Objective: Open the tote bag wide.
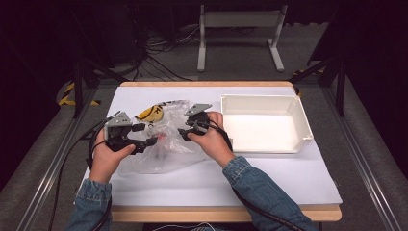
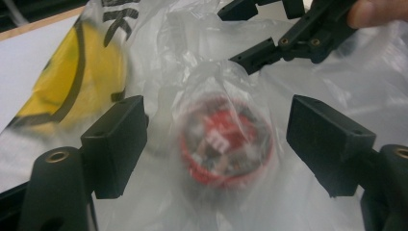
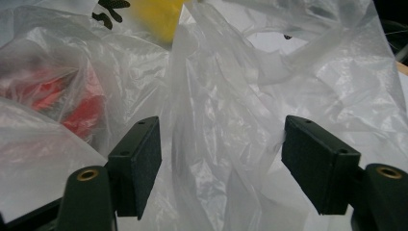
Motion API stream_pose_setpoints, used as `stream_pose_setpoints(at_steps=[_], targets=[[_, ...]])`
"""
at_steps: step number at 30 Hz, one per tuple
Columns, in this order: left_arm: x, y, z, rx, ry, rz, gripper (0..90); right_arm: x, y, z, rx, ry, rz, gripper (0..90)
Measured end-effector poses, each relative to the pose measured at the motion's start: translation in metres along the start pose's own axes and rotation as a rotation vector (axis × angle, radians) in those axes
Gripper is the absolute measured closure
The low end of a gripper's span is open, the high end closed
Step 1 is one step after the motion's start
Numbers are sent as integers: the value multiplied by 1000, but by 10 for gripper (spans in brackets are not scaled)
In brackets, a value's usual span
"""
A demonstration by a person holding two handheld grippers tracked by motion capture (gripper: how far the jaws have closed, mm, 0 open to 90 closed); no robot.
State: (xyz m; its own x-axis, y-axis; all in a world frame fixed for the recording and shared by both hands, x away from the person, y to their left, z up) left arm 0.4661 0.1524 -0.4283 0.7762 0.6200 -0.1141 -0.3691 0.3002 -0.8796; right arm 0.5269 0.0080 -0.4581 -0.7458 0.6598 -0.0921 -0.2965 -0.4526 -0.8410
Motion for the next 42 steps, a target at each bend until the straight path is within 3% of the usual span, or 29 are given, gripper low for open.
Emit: stream_pose_setpoints(at_steps=[5, 8, 13, 15, 19, 25, 31, 34, 37, 42], targets=[[1, 0, -17, 27, 27, 17, 306, -3, 1, 5, -5, 6, -11, 305], [3, 4, -24, 62, 33, 7, 358, -4, 2, 7, -9, 10, -16, 304], [0, 2, -19, 47, 39, -27, 813, -3, 1, 8, -14, 4, -22, 304], [-1, -1, -12, 27, 34, -42, 893, -3, 0, 9, -19, 3, -23, 304], [0, -1, 6, 11, 5, -54, 899, -2, -4, 12, -38, 4, -20, 304], [9, 15, 40, 1, -49, -21, 899, -1, -11, 14, -75, 10, -1, 354], [16, 23, 66, -9, -103, -13, 899, -4, -9, 10, -68, 28, 16, 404], [20, 32, 74, 26, -135, -15, 899, -5, -4, 7, -52, 29, 21, 399], [26, 47, 78, 96, -173, 0, 899, -5, 0, 2, -37, 34, 27, 399], [36, 74, 74, 204, -200, 26, 898, -4, 5, -4, -9, 54, 61, 426]])
Point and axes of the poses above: each handheld gripper's, and its own axes: z roughly backward along the jaws, y roughly out of its underside, x roughly to its left, the point moved 10 cm from there along -z, roughly forward along the jaws, and after that the axes turned 6 degrees about -x, right-handed, at the moved point
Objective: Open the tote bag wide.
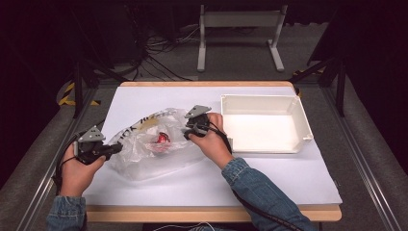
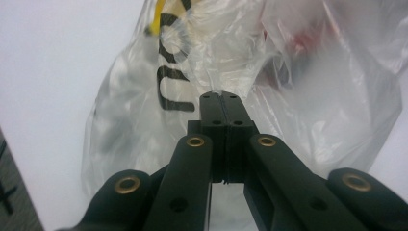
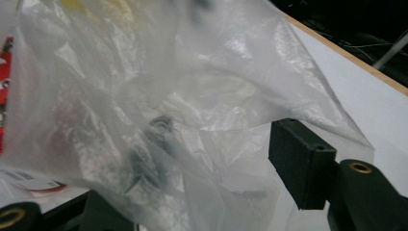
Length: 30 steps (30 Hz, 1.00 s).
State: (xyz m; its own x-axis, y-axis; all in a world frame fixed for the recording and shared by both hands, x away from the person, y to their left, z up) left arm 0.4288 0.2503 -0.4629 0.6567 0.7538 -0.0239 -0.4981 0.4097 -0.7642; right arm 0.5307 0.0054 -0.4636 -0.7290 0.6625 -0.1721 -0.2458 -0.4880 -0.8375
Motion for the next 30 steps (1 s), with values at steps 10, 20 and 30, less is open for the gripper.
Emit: stream_pose_setpoints(at_steps=[10, 20, 30], targets=[[9, 23, -30, 113, -24, 17, 896, -11, 19, -16, 151, 130, 182, 420], [18, 40, -37, 171, -29, 52, 897, -18, 43, -19, 273, 128, 130, 420], [20, 38, -33, 142, -19, 95, 792, -10, 33, -4, 243, 53, 79, 255]])
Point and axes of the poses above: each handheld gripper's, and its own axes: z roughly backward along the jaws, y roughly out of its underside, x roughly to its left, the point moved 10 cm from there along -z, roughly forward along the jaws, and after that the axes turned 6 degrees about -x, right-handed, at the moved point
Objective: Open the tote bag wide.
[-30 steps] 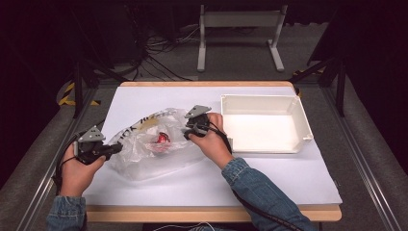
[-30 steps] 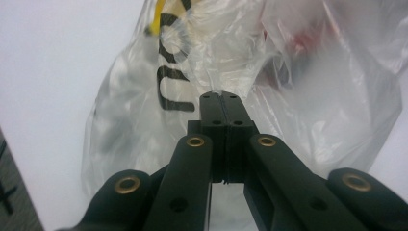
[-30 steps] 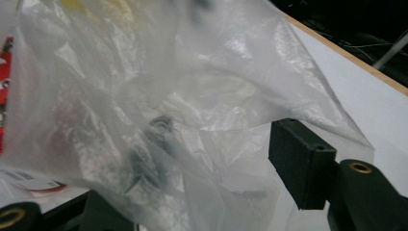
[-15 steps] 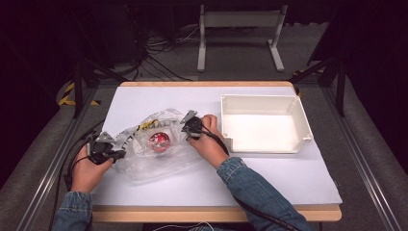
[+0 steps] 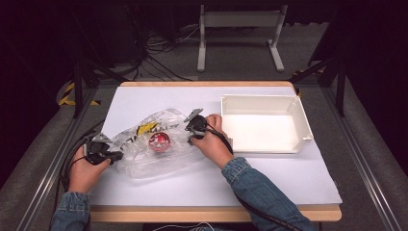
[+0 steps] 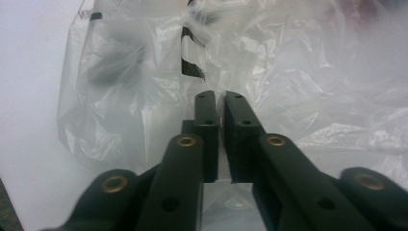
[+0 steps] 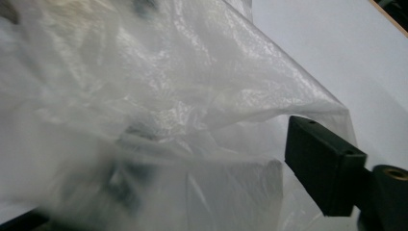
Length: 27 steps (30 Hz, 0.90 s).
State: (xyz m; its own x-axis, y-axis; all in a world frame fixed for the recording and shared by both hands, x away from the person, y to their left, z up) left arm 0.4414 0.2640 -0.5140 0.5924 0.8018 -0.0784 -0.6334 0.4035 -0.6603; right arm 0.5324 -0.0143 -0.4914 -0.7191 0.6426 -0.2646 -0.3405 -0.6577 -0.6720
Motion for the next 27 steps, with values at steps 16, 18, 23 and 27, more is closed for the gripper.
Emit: stream_pose_setpoints(at_steps=[16, 18, 23, 27], targets=[[-13, -36, 40, -195, 47, 30, 266, 8, -20, 59, -169, -114, -100, 152], [-19, -40, 45, -215, 62, 30, 256, 9, -22, 66, -196, -134, -120, 144], [-38, -54, 57, -259, 96, -6, 238, 13, -30, 84, -279, -173, -139, 139], [-56, -64, 64, -283, 132, -56, 228, 21, -36, 98, -326, -216, -130, 131]])
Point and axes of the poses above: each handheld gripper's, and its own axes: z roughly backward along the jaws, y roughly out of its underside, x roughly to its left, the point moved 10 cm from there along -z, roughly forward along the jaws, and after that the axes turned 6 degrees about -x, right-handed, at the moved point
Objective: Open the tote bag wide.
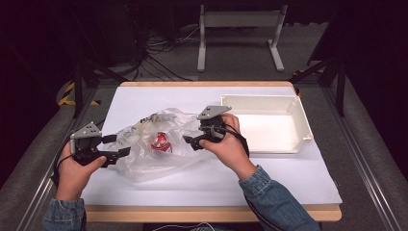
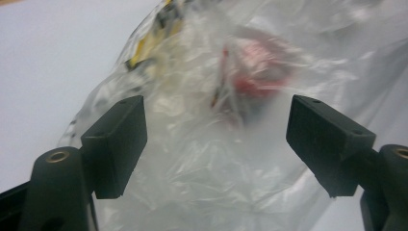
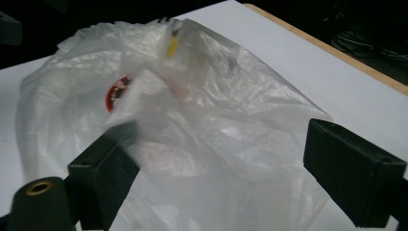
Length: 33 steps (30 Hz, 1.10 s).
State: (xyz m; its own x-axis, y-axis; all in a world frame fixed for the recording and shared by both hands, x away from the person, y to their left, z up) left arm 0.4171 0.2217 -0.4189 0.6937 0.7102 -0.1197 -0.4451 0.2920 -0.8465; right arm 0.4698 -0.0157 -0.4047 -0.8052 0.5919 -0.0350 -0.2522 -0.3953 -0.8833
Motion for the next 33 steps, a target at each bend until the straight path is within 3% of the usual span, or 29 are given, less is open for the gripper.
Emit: stream_pose_setpoints(at_steps=[6, 12, 13, 15, 16, 17, 18, 19, 20, 21, 24, 28, 31, 33], targets=[[-26, -6, -10, 14, 63, -41, 226, 14, -3, 6, -4, -40, 27, 124], [-32, 5, -33, 77, 84, -40, 287, 31, -11, 12, -33, -82, 47, 163], [-33, 7, -35, 89, 93, -45, 379, 35, -12, 12, -39, -98, 52, 194], [-31, 16, -41, 132, 100, -61, 475, 40, -14, 12, -46, -119, 55, 240], [-31, 16, -41, 132, 100, -61, 608, 40, -14, 12, -46, -119, 55, 240], [-29, 27, -46, 190, 104, -68, 724, 47, -14, 9, -43, -149, 62, 349], [-29, 27, -46, 190, 104, -68, 792, 47, -14, 9, -43, -149, 62, 349], [-29, 33, -48, 222, 106, -59, 792, 49, -13, 7, -38, -159, 63, 396], [-27, 38, -49, 250, 107, -60, 892, 52, -12, 4, -29, -174, 66, 449], [-28, 44, -51, 285, 113, -46, 899, 54, -11, 1, -24, -185, 66, 496], [-29, 51, -51, 321, 118, -28, 900, 60, -10, -9, -7, -210, 76, 594], [-26, 59, -49, 345, 117, -10, 900, 69, -8, -23, 12, -256, 81, 697], [-21, 69, -46, 379, 105, 12, 899, 69, -4, -36, 42, -271, 62, 717], [-19, 73, -45, 394, 98, 13, 899, 64, 0, -45, 64, -247, 65, 713]])
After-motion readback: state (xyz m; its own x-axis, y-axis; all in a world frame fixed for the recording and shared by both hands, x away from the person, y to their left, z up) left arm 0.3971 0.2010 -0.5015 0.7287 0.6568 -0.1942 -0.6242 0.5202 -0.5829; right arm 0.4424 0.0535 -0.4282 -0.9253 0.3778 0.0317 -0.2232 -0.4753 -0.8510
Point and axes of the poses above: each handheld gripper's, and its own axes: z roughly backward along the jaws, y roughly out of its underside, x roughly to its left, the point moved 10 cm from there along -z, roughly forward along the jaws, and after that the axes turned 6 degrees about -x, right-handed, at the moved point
